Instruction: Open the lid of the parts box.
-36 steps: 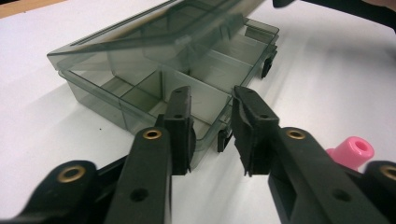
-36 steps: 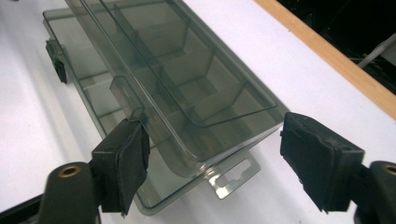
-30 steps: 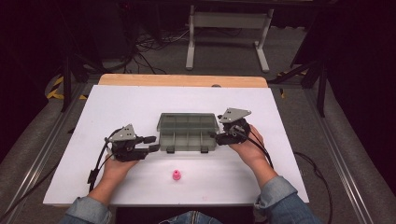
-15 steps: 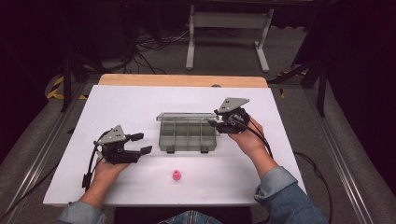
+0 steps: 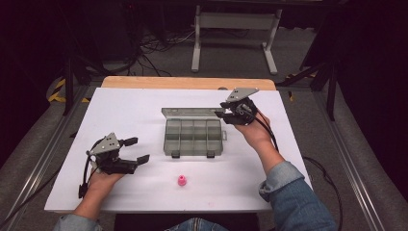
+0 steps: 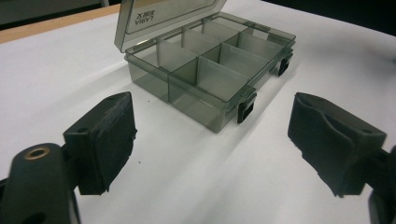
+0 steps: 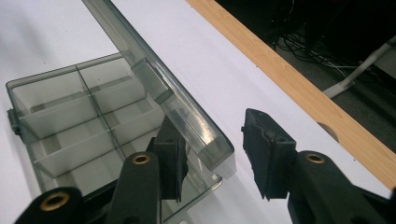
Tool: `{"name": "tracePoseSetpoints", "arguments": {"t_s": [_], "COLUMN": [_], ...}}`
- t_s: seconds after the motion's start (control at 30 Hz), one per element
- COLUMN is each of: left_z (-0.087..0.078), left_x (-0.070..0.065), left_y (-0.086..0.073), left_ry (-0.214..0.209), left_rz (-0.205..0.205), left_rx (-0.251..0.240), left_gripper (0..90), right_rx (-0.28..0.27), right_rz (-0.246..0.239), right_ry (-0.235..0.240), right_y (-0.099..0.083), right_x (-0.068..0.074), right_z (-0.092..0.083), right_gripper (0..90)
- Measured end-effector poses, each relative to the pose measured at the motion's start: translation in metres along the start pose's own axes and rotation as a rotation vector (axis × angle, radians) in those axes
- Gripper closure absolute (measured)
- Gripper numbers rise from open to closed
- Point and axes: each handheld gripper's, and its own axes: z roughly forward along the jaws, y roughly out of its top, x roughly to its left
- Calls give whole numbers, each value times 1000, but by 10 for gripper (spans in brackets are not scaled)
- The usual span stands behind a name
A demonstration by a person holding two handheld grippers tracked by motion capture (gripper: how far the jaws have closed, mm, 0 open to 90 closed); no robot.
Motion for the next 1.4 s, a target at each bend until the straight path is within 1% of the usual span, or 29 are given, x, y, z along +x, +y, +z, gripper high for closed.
{"name": "tracePoseSetpoints", "arguments": {"t_s": [0.07, 0.13, 0.2, 0.33, 0.43, 0.6, 0.63, 0.7, 0.8, 0.87, 0.97, 1.1, 1.17, 1.27, 1.4], "left_z": [-1, -2, -2, -3, -5, -7, -7, -8, -11, -12, -14, -16, -17, -18, -19], "left_x": [1, 2, 3, 3, 3, 6, 6, 6, 6, 7, 9, 10, 11, 11, 11], "left_y": [0, -1, -1, 0, 0, -2, -2, -2, -3, -3, -4, -3, -3, -3, -3], "left_ry": [1, 14, 17, 22, 27, 44, 41, 42, 49, 53, 54, 58, 61, 64, 63], "left_rz": [-4, -11, -15, -12, -2, -14, -20, -21, -10, -22, -42, -38, -33, -39, -31], "left_rx": [-10, -4, -3, -16, -20, -22, -28, -34, -35, -45, -58, -60, -64, -67, -68], "left_gripper": [143, 137, 134, 123, 112, 101, 99, 96, 92, 90, 86, 86, 86, 86, 86], "right_rx": [5, 2, 1, -9, -16, -31, -29, -28, -26, -26, -32, -55, -65, -78, -79], "right_rz": [2, 4, 10, 22, 39, 62, 63, 62, 61, 63, 73, 107, 115, 128, 150], "right_ry": [0, -2, -4, -11, -14, -13, -15, -19, -22, -24, -27, -11, -13, -11, -10], "right_y": [2, 3, 5, 5, 4, 3, 3, 2, 2, 2, 2, 0, -1, -2, -4], "right_x": [-3, -6, -9, -17, -22, -29, -30, -32, -35, -36, -39, -44, -46, -48, -50], "right_z": [2, 4, 7, 15, 21, 29, 30, 33, 38, 41, 44, 48, 50, 54, 60], "right_gripper": [604, 609, 611, 610, 610, 611, 612, 611, 611, 609, 597, 565, 554, 525, 455]}}
